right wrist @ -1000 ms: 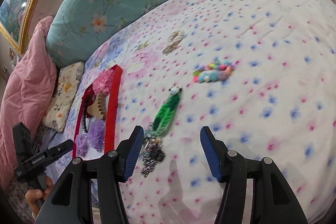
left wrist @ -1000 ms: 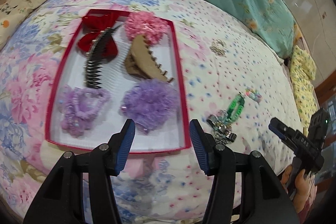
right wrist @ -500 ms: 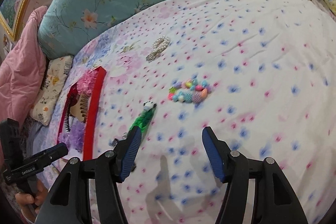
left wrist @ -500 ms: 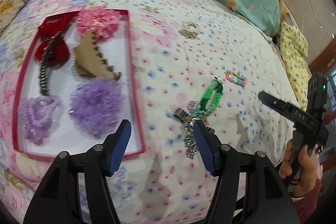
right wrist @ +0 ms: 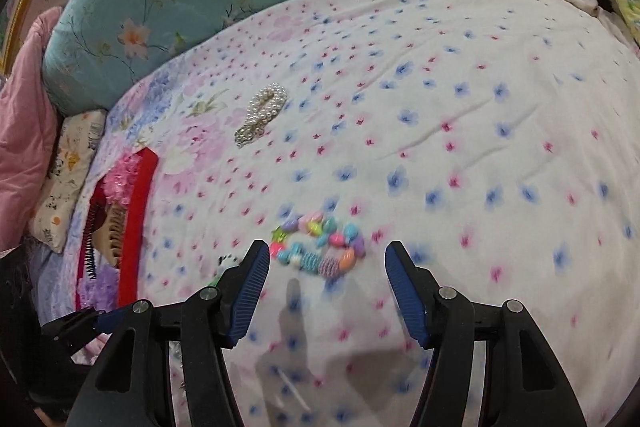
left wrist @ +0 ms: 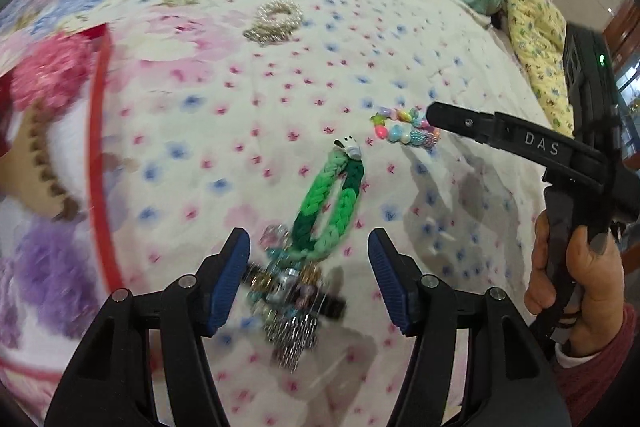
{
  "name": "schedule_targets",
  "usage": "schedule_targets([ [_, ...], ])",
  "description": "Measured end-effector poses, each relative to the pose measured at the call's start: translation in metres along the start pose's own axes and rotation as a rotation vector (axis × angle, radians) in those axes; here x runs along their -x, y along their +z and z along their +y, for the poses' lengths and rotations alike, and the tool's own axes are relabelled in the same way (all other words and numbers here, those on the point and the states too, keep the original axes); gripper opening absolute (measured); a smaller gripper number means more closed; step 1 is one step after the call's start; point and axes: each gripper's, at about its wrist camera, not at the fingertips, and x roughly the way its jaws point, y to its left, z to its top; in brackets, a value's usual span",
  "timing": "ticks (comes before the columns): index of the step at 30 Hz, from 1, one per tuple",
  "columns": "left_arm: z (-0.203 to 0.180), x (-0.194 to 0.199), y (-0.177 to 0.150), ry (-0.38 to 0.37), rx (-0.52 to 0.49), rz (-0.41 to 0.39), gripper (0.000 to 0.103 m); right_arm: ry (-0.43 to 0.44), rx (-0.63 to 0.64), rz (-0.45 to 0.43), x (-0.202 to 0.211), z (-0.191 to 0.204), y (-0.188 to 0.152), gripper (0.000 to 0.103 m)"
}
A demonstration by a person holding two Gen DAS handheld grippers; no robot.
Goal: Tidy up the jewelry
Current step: 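Grasp the green braided keychain with the left tool while the right tool grasps the pastel bead bracelet, then carry the green keychain and pastel bracelet over the box with both tools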
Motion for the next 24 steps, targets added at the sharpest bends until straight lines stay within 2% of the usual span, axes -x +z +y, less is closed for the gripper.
schedule_targets([
  [4,-0.003,-0.018,0.005,-0.042,-0.007,0.018,0.061,-0.029,0.033,0.047,-0.019,0.0,0.006,0.062],
  [9,-0.005,-0.037,0.006,-0.038,-0.025,0.037,0.06,-0.076,0.108,0.072,-0.027,0.008,0.002,0.061],
  [11,-0.004,-0.038,0.006,-0.032,-0.036,0.024,0.04,-0.114,0.158,0.079,-0.028,0.014,-0.001,0.054],
  [12,-0.005,-0.038,0.005,-0.026,-0.048,0.023,0.036,-0.137,0.185,0.079,-0.028,0.017,-0.003,0.05],
  [13,-0.005,-0.039,0.006,-0.029,-0.054,0.024,0.025,-0.137,0.189,0.08,-0.027,0.018,-0.004,0.04],
  [14,-0.005,-0.038,0.007,-0.033,-0.058,0.028,0.02,-0.116,0.177,0.085,-0.026,0.017,-0.005,0.029],
  [16,-0.005,-0.034,0.007,-0.036,-0.06,0.025,0.02,-0.089,0.163,0.09,-0.026,0.016,-0.005,0.019],
  [18,-0.004,-0.027,0.005,-0.043,-0.054,0.009,0.019,-0.085,0.158,0.087,-0.025,0.017,-0.007,0.019],
  [20,0.0,-0.018,0.004,-0.058,-0.039,-0.007,0.019,-0.061,0.135,0.083,-0.023,0.016,-0.009,0.012],
  [21,0.002,-0.012,0.003,-0.065,-0.03,-0.018,0.019,-0.049,0.123,0.077,-0.02,0.017,-0.011,0.012],
  [24,0.008,0.005,0.0,-0.085,-0.004,-0.049,0.019,0.027,0.063,0.058,-0.008,0.014,-0.018,0.012],
])
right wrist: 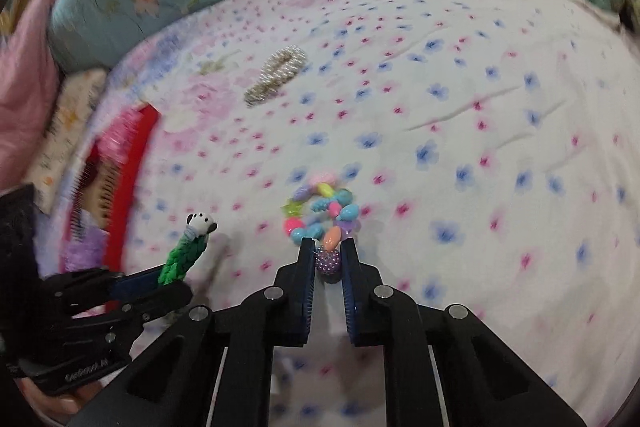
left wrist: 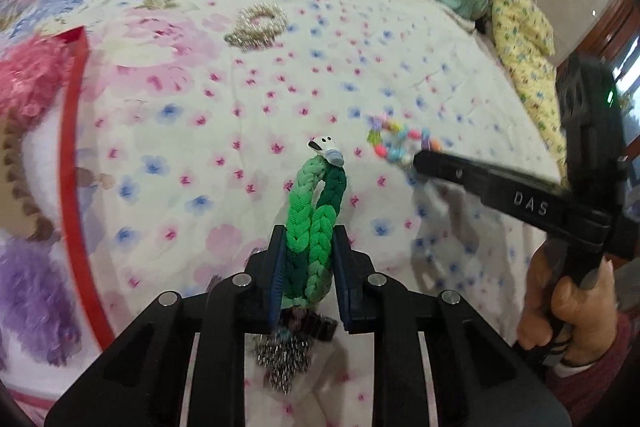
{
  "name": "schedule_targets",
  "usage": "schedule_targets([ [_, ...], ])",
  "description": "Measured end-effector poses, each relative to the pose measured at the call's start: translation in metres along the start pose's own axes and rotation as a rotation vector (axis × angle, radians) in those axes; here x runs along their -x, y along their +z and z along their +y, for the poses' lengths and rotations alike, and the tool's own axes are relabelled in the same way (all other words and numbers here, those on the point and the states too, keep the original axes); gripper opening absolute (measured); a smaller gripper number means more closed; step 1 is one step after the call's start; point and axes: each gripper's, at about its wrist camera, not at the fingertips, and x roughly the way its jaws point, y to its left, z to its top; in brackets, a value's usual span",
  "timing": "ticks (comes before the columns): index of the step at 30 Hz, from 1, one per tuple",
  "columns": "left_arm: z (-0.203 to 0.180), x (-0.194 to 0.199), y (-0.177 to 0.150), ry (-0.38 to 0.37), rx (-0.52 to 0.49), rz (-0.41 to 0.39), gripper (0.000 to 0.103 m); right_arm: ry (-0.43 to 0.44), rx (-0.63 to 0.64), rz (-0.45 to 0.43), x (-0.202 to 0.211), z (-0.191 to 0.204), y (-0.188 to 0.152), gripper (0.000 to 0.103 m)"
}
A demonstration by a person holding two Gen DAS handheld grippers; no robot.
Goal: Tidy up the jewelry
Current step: 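Carry the green keychain and pastel bracelet over the box with both tools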
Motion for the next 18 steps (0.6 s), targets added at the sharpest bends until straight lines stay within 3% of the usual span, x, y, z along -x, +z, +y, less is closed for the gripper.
schedule_targets([
  [7,0.011,0.04,-0.007,-0.026,0.053,-0.068,0.019,0.123,-0.082,-0.07,0.032,0.005,-0.017,0.012],
  [18,0.042,0.084,-0.036,-0.015,0.143,-0.116,0.019,0.245,-0.054,-0.092,0.056,0.047,-0.031,0.012],
])
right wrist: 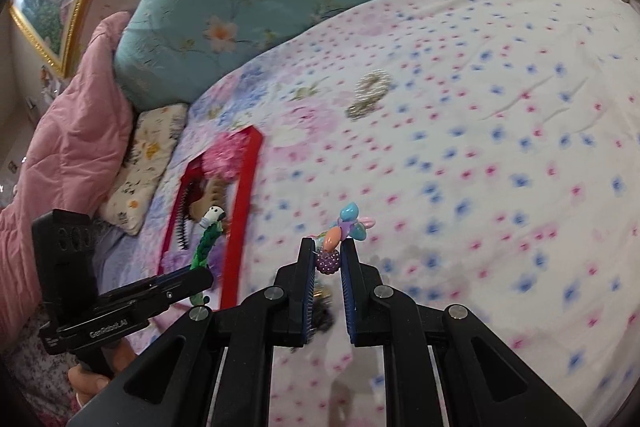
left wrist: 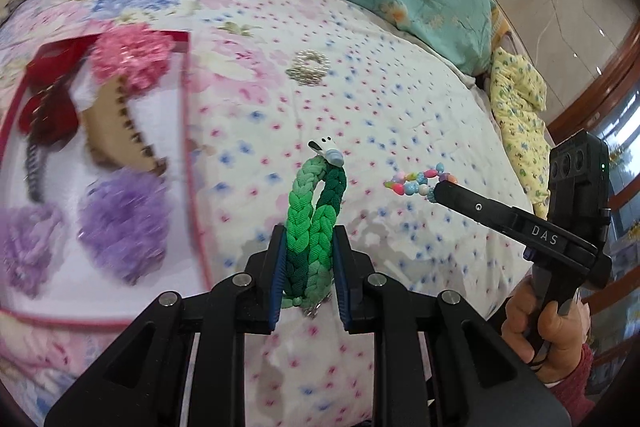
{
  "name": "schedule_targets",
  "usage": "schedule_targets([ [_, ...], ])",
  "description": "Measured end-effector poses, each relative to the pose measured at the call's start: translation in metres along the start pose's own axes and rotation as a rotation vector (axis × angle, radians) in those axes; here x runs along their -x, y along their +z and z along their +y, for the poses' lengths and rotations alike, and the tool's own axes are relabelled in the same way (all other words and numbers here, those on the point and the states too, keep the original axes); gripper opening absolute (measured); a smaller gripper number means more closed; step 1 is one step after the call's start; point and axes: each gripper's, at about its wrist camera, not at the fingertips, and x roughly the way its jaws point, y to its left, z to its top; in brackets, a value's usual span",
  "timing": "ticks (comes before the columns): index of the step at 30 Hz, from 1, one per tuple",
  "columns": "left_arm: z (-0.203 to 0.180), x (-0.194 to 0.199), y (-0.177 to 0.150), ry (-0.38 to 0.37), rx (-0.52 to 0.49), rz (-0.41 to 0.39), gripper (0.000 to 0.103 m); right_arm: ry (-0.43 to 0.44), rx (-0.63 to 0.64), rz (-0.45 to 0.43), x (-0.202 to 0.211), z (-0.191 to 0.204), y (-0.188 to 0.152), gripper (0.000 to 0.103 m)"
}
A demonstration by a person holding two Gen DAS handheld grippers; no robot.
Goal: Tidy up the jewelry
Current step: 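Carry the green keychain and pastel bracelet over the box with both tools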
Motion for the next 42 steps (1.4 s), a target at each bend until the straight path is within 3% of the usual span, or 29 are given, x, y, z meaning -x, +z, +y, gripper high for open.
schedule_targets([
  [21,0.086,0.067,-0.042,0.096,0.157,-0.06,0.019,0.12,0.103,0.106,-0.034,0.082,-0.03,0.012],
  [42,0.155,0.087,-0.053,0.196,0.24,-0.074,0.019,0.227,0.242,0.198,-0.097,0.174,-0.043,0.012],
])
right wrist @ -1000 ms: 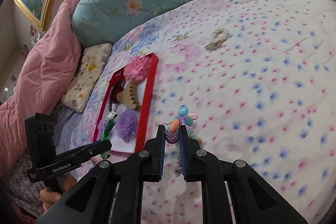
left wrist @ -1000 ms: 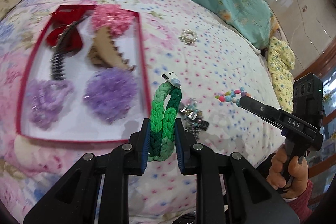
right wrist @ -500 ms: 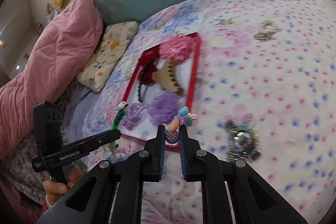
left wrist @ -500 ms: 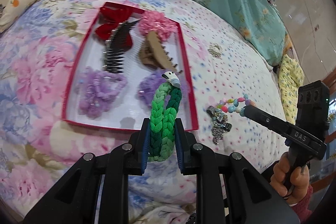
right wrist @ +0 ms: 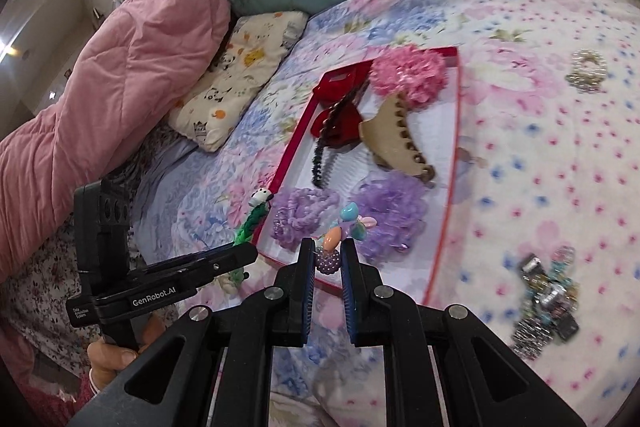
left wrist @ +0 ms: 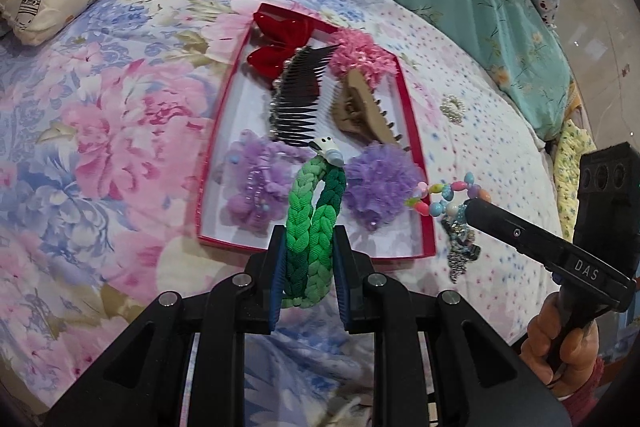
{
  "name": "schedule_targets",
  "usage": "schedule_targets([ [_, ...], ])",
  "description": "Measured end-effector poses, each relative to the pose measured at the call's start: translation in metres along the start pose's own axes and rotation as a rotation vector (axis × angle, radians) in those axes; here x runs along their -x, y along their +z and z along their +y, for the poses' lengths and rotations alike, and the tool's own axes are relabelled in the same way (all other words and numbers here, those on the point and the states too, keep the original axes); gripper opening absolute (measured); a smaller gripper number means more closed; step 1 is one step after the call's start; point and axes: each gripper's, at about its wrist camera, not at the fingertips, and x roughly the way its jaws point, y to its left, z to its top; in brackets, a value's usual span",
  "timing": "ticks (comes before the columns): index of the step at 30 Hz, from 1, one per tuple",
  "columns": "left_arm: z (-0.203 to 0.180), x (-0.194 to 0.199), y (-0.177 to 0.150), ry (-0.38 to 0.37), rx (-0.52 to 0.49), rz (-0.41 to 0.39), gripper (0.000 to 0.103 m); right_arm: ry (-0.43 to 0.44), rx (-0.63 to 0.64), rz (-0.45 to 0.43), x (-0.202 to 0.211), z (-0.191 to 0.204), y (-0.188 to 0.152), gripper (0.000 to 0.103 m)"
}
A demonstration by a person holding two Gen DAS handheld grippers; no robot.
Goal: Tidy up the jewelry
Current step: 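Carry the green keychain and pastel bracelet over the box with both tools, then lower the keychain and bracelet into the box beside the purple pieces and open both tools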
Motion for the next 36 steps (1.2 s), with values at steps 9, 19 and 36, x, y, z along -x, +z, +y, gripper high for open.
schedule_targets([
  [9,0.0,-0.023,0.012,0.033,-0.06,0.042,0.019,-0.012,-0.014,0.055,-0.036,-0.011,0.005,0.012],
  [19,0.004,-0.046,0.013,0.047,-0.055,0.09,0.019,-0.052,-0.043,0.119,-0.059,-0.03,-0.004,0.012],
  [36,-0.004,-0.05,0.012,0.071,-0.079,0.092,0.023,-0.059,-0.05,0.155,-0.072,-0.034,-0.009,0.016],
])
